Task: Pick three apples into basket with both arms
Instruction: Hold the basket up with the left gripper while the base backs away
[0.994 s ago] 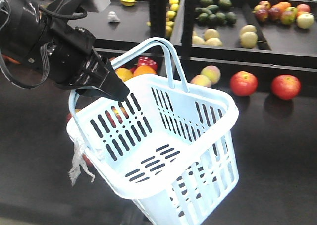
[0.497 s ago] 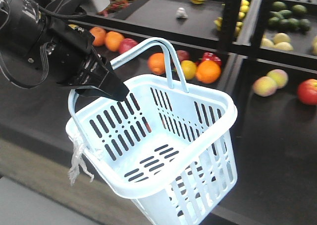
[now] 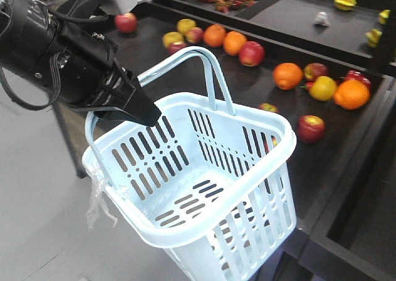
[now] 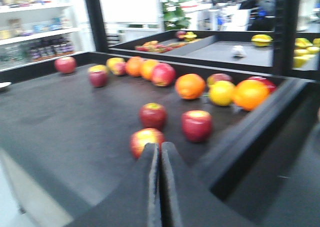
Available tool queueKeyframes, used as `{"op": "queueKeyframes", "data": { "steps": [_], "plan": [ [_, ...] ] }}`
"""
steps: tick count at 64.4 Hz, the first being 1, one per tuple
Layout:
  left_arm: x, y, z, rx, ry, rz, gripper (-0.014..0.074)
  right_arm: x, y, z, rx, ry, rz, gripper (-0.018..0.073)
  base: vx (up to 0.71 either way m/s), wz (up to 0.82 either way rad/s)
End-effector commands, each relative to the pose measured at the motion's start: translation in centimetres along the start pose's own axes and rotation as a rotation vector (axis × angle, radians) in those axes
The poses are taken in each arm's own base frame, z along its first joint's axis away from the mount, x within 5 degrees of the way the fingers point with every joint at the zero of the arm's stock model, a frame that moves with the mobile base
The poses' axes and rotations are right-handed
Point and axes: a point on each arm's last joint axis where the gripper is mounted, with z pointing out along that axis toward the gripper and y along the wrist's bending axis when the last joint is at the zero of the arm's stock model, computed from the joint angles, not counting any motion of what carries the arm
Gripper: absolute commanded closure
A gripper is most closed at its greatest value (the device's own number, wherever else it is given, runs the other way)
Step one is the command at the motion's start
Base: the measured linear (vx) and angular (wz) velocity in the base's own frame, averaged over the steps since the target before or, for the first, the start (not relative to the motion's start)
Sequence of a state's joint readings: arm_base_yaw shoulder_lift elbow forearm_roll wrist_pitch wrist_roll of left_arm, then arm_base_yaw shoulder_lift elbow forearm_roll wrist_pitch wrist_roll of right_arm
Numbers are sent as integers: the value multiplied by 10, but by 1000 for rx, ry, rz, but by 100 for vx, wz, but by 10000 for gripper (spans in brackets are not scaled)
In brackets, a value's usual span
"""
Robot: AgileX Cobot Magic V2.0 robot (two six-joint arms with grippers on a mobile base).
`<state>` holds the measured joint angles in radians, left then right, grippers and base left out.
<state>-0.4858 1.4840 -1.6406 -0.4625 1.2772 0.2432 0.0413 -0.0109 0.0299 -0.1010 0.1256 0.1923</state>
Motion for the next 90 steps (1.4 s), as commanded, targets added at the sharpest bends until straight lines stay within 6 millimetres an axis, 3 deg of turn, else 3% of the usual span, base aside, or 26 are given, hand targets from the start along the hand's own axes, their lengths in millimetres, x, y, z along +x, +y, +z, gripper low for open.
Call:
{"op": "queueKeyframes", "data": {
  "steps": [1, 90],
  "plan": [
    [-3, -15, -22, 38, -93, 7, 604, -4, 1, 0, -13, -72, -4, 563, -13, 51],
    [-3, -15, -22, 38, -93, 7, 604, -4, 1, 0, -13, -72, -4, 563, -12, 52]
  ]
}}
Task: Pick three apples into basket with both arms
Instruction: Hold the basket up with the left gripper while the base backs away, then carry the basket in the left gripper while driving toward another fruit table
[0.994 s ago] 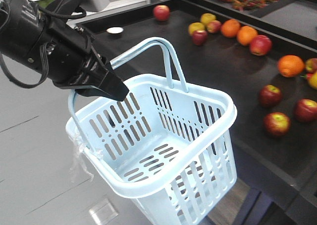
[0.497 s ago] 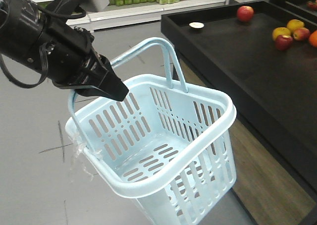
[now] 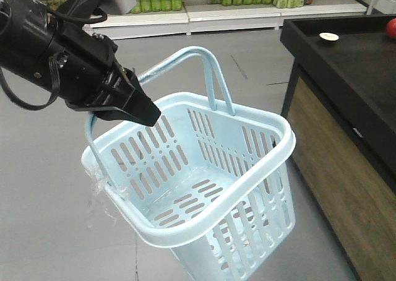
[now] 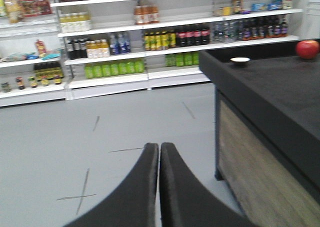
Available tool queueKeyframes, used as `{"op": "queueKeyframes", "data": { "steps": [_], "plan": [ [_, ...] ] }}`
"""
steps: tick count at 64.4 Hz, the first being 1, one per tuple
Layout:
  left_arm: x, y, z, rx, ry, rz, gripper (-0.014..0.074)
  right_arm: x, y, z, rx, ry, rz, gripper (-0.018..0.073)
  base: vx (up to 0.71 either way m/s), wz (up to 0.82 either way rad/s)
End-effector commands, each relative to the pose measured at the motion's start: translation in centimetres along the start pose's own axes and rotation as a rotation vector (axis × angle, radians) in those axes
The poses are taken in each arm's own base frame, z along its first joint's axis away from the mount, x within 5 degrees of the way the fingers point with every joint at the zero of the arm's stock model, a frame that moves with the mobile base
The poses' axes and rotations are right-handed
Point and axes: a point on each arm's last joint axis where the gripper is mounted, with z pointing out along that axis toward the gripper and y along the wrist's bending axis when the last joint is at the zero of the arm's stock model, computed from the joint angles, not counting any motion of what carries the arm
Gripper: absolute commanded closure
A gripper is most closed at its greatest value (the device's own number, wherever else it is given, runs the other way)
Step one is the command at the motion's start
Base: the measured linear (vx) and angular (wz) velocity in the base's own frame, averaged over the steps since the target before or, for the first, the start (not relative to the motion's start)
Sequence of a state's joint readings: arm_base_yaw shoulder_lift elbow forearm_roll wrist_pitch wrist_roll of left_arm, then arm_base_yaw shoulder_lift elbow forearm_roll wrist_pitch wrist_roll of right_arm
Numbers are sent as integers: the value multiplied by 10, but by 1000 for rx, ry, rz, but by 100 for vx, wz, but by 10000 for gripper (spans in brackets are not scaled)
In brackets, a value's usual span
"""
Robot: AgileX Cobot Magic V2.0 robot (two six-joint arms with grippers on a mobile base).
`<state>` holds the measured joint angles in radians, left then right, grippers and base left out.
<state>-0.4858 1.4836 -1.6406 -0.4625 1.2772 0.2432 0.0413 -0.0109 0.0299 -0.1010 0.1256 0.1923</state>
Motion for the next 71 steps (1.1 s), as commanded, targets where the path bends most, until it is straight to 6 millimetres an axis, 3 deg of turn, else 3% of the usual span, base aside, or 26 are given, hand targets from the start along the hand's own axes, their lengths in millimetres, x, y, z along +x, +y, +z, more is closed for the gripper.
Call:
{"op": "queueKeyframes", "data": {
  "steps": [1, 71],
  "plan": [
    [-3, -15, -22, 38, -93, 6, 604, -4, 1, 0, -13, -72, -4, 563, -5, 41],
    [-3, -15, -22, 38, -93, 6, 604, -4, 1, 0, -13, -72, -4, 563, 4, 36]
  ]
}}
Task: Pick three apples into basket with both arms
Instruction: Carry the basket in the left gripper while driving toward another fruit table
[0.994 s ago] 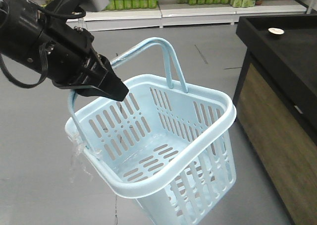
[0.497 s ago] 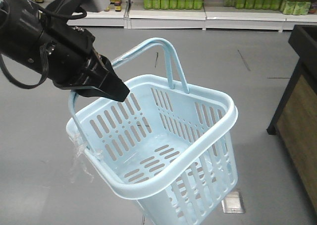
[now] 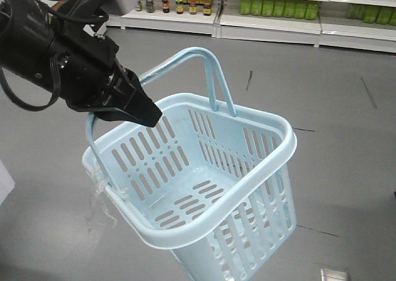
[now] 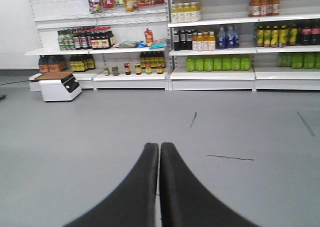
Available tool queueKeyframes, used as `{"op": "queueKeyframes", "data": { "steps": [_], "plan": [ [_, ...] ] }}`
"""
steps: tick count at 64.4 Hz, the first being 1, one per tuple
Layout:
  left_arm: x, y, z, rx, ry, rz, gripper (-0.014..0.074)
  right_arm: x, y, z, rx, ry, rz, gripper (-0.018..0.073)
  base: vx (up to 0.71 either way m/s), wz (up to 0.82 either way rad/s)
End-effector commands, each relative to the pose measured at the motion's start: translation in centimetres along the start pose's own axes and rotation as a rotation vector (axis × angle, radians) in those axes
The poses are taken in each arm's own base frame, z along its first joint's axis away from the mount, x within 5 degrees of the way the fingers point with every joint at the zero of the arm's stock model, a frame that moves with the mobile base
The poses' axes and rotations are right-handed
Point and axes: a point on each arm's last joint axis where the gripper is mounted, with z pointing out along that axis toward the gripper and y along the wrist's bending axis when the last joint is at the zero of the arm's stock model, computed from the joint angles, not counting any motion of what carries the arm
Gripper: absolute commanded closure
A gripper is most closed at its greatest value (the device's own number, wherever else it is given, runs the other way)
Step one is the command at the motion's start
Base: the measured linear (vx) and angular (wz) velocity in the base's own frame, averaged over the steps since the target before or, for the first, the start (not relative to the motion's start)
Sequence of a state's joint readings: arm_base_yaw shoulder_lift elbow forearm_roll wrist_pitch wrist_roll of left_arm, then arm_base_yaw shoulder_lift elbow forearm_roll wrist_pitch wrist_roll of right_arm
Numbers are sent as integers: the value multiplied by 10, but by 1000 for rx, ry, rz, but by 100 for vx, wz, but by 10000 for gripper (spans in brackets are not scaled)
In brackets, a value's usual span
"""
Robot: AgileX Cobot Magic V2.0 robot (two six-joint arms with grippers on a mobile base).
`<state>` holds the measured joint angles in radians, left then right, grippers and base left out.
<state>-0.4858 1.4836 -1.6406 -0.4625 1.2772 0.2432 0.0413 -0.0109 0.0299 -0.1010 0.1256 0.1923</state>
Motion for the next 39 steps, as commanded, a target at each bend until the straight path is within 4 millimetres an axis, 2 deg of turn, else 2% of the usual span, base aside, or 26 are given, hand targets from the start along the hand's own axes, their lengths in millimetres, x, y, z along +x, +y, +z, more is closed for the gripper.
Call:
{"op": "queueKeyframes", "data": {
  "steps": [1, 39],
  "plan": [
    [-3, -15, -22, 38, -93, 6, 604, -4, 1, 0, -13, -72, -4, 563, 11, 38],
    [-3, -15, -22, 38, -93, 6, 604, -4, 1, 0, -13, -72, -4, 563, 15, 28]
  ]
}}
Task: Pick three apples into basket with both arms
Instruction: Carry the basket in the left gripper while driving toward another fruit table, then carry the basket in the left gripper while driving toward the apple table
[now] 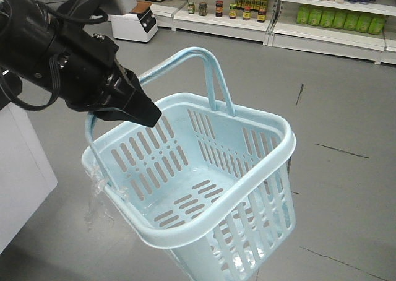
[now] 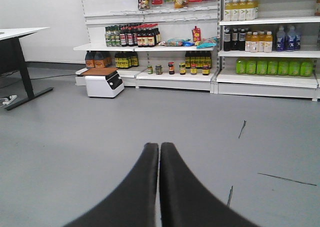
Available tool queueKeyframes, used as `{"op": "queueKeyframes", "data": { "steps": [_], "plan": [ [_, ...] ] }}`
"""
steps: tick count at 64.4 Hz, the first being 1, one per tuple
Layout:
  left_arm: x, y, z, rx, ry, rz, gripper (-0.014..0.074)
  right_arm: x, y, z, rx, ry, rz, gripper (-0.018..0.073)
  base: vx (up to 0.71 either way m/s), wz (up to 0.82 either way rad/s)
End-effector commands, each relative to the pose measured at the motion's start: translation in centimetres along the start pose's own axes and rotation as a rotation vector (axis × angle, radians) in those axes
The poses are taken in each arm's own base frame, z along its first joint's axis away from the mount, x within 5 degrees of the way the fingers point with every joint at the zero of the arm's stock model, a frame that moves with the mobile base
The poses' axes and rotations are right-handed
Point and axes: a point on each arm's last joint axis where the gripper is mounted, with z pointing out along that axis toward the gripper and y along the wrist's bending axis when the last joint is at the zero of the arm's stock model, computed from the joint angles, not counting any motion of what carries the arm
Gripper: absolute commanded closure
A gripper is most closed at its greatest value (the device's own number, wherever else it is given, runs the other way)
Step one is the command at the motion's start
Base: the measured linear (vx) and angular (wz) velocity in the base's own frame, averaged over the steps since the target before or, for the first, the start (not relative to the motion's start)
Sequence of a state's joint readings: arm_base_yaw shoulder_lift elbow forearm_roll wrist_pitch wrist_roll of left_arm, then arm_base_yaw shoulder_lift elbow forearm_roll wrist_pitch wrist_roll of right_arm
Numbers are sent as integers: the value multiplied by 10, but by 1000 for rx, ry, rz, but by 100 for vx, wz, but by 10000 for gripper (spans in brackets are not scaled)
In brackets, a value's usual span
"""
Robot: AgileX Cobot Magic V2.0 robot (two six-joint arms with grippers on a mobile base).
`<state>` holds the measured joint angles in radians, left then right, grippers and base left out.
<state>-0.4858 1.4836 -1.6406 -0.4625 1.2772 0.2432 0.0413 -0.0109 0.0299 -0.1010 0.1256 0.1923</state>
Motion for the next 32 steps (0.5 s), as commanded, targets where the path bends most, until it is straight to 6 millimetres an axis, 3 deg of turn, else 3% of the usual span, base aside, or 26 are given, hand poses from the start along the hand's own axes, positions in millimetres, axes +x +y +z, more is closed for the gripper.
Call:
{"op": "queueKeyframes", "data": {
  "steps": [1, 32],
  "plan": [
    [-3, -15, -22, 38, -93, 6, 604, -4, 1, 0, -13, -72, -4, 563, 18, 13],
    [-3, -15, -22, 38, -93, 6, 604, -4, 1, 0, -13, -72, -4, 563, 19, -8]
  ]
}}
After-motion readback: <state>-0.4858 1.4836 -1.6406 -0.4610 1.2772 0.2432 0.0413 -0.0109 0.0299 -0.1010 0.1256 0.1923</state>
